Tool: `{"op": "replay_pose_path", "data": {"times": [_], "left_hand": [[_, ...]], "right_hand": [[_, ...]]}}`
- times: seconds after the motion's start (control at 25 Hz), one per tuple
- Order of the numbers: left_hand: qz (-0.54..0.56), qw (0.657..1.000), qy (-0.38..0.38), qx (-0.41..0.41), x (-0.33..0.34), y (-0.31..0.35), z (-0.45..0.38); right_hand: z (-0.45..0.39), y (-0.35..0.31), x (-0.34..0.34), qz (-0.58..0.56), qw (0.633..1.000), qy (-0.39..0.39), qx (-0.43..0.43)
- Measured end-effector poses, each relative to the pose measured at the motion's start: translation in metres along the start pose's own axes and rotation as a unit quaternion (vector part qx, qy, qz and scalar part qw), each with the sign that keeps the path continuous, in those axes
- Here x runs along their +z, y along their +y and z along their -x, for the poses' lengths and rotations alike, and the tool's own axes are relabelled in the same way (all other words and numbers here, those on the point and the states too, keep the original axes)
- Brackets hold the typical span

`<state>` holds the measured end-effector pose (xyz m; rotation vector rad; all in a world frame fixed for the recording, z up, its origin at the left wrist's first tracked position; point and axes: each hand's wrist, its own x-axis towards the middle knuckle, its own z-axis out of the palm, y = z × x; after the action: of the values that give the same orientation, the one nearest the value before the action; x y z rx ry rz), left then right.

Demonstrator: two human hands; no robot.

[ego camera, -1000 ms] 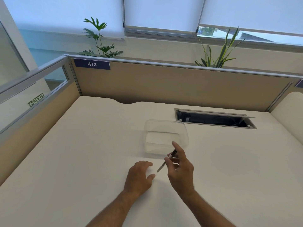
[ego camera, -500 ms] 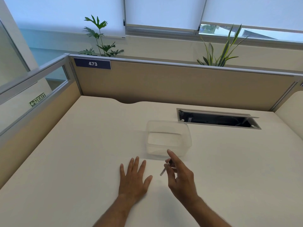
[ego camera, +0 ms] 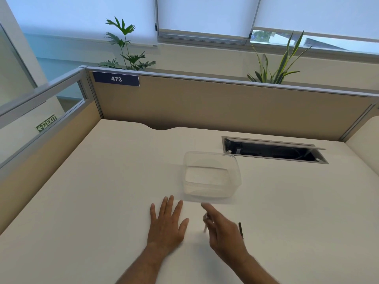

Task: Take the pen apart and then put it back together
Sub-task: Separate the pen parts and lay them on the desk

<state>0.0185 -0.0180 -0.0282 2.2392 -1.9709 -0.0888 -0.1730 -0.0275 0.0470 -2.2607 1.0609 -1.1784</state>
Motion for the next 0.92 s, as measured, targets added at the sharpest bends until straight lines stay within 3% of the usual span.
{"op": "replay_pose_path", "data": {"times": [0.08, 0.52, 0.92], "left_hand": [[0.010, 1.000, 0.003, -0.004, 0.002, -0.001, -0.001], [-0.001, 1.000, -0.017, -0.004, 0.002, -0.002, -0.001], [0.000, 1.000, -0.024, -0.002, 0.007, -0.004, -0.002]], "right_hand": [[0.006, 0.007, 0.001, 0.017, 0.999, -0.026, -0.009], [-0.012, 0.004, -0.009, 0.009, 0.999, 0.030, -0.025], [0.004, 0.011, -0.001, 0.016, 1.000, -0.009, 0.010]]}}
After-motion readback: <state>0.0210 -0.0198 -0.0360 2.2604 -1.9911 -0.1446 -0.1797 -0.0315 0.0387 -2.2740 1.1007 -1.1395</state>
